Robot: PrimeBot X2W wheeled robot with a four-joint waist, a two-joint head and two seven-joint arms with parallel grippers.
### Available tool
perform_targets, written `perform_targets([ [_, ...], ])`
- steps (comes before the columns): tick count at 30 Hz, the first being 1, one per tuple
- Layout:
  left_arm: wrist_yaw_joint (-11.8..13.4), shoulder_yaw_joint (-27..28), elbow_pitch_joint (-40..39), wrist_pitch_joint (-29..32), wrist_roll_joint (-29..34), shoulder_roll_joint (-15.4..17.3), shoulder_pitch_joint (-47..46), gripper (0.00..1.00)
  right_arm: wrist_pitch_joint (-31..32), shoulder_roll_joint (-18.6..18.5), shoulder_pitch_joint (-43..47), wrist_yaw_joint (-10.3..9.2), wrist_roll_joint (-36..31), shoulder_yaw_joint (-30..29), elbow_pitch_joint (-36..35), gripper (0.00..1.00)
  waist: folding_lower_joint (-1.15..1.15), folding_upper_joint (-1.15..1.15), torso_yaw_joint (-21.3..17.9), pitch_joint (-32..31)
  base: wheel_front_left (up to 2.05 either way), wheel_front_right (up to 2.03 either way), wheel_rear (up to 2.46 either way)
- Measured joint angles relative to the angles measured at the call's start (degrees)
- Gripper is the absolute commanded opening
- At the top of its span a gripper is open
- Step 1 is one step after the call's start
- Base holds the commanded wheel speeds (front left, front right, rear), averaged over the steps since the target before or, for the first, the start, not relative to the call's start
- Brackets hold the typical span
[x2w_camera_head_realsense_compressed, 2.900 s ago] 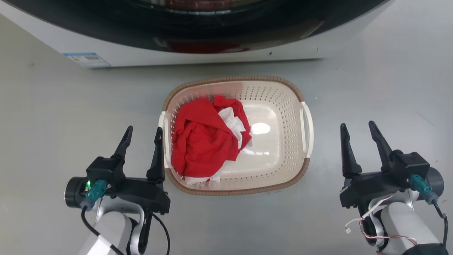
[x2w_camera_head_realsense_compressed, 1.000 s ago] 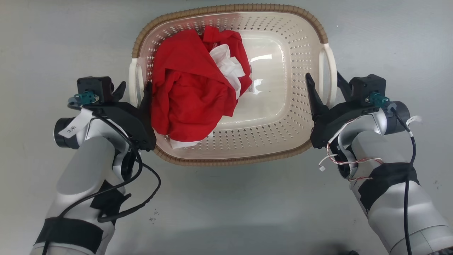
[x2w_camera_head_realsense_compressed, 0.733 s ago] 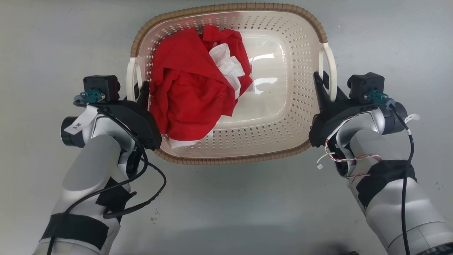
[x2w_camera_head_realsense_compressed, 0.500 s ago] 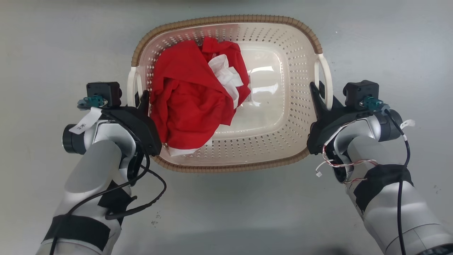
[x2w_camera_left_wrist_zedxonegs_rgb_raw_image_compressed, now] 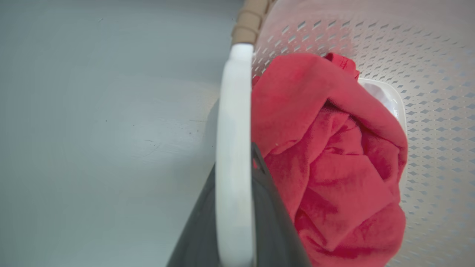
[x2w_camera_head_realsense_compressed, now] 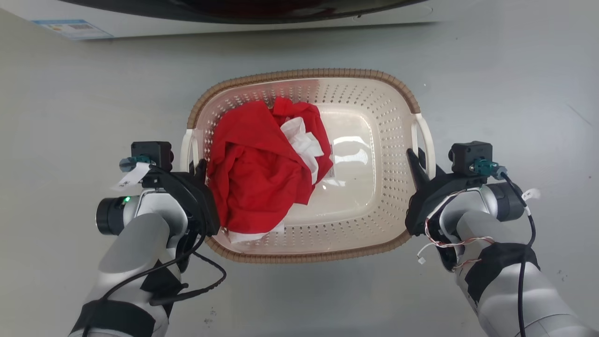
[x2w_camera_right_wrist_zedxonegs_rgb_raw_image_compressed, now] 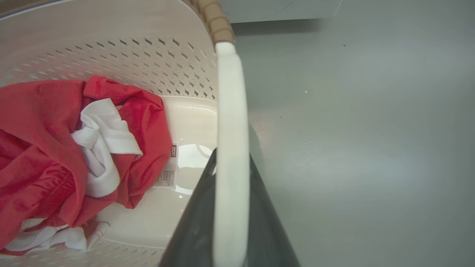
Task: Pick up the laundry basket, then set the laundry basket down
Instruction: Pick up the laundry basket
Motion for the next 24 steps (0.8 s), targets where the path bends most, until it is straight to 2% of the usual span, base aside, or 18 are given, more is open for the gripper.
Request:
perform_targets([
  [24,-1.12,0.12,3.49,7.61,-3.28,-1.40,7.95,0.00,7.91,0.62,7.92,2.04,7.90,2.25,4.38,0.00,-0.01,0.00,0.24,-18.69,0.00,0.00,0.00],
])
